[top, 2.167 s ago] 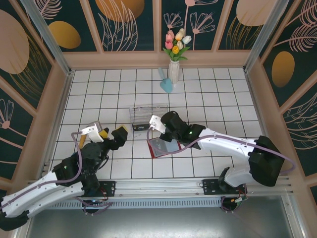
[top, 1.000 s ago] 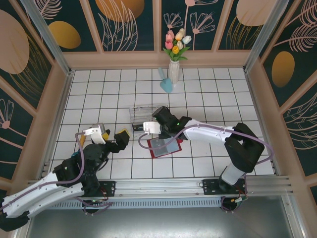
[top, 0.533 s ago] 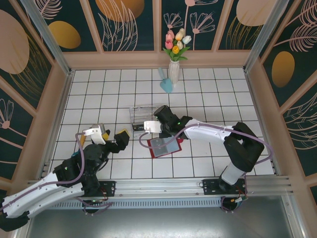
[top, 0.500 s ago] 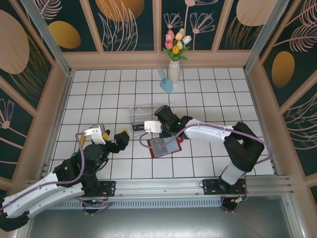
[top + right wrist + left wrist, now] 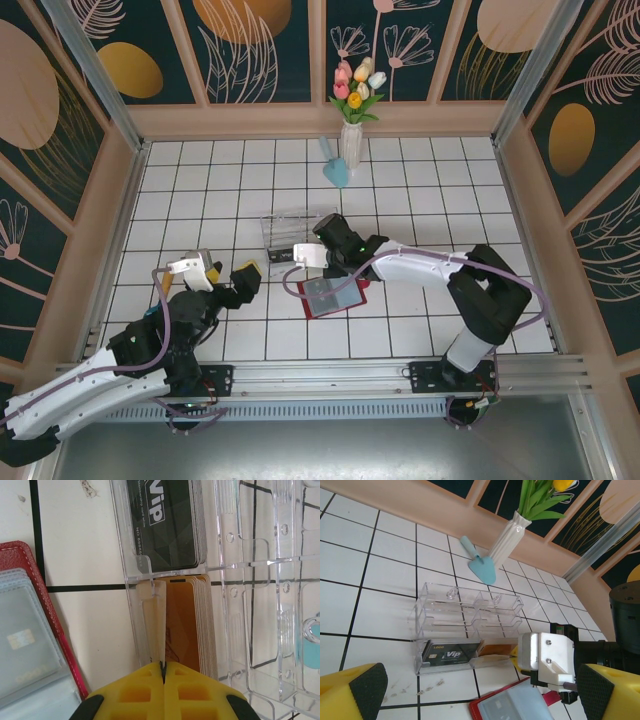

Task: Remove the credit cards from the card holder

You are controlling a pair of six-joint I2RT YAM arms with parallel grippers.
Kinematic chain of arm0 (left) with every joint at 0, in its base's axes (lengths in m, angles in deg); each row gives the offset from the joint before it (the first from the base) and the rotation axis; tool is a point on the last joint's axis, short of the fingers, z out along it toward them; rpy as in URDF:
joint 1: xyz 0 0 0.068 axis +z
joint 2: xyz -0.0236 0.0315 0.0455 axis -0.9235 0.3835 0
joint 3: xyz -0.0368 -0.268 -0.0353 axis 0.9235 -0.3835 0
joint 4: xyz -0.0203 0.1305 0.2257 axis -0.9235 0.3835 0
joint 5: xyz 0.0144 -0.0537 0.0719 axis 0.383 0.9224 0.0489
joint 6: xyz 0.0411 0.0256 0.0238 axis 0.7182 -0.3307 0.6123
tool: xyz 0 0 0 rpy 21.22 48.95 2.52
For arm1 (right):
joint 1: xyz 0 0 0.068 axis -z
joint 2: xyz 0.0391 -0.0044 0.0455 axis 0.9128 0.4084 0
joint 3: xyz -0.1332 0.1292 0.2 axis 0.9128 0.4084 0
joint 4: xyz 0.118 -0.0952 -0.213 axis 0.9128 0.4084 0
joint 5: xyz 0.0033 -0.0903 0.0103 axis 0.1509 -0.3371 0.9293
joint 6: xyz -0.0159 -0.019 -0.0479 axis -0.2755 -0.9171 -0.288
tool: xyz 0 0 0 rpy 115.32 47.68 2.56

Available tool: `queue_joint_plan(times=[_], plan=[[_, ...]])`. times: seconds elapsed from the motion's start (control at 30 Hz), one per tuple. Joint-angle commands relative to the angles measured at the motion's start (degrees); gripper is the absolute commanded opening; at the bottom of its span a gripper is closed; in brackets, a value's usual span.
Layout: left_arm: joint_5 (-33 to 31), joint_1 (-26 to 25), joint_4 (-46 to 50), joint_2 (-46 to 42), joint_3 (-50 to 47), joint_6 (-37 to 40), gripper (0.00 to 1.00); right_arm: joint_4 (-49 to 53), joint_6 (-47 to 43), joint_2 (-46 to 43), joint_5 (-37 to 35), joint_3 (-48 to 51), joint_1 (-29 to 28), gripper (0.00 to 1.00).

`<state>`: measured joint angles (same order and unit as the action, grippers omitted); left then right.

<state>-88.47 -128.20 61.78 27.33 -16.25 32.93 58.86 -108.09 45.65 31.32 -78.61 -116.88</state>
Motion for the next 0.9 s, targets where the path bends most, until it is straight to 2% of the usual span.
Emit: queue_joint_plan(times=[0.0,0.07,0.1,0.27,0.43,0.87], plan=[[0.0,0.2,1.4,-0.8,-0.3,-0.2,0.99,-1.1,1.4,1.7,0.6,-0.2,0.4,0.10],[0.1,0.2,1.4,-0.9,-0.4,-0.2,0.99,-1.2,2.0,2.1,0.1,-0.7,0.4,0.21],[0.2,0.2,1.4,-1.0,-0.5,-0.3,0.99,-1.3,2.1,2.1,0.1,-0.9,0.4,0.22],[0.4,0.2,1.5,-1.5,-0.9,-0.5,0.99,-1.8,1.8,2.5,-1.3,-1.4,0.4,0.19],[0.3,0.2,1.4,-1.9,-1.3,-0.5,0.99,-1.8,1.6,2.6,-1.6,-1.5,0.5,0.00],[0.5,0.2,1.3,-2.0,-1.5,-0.4,0.99,4.1,0.4,2.9,-1.2,-6.6,-0.4,0.00]])
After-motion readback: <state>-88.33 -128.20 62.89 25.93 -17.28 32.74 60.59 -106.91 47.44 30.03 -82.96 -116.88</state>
